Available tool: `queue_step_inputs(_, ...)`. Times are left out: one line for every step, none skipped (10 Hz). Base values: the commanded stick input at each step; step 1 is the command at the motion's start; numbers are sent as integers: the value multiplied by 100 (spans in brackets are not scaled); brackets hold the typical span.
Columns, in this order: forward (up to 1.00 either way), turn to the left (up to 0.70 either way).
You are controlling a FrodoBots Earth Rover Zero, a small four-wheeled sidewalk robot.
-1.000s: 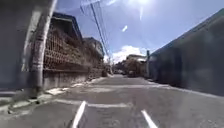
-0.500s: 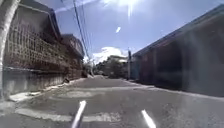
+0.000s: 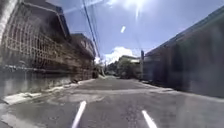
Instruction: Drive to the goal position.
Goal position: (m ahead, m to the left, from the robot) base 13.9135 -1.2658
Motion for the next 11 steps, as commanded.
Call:
queue_step_inputs(85,22)
queue_step_inputs(85,16)
queue_step_inputs(85,11)
queue_step_inputs(85,5)
queue_step_inputs(85,0)
queue_step_inputs(81,-9)
queue_step_inputs(70,-34)
queue_step_inputs(70,-35)
queue_step_inputs(70,-35)
queue_step_inputs(70,-35)
queue_step_inputs(70,-35)
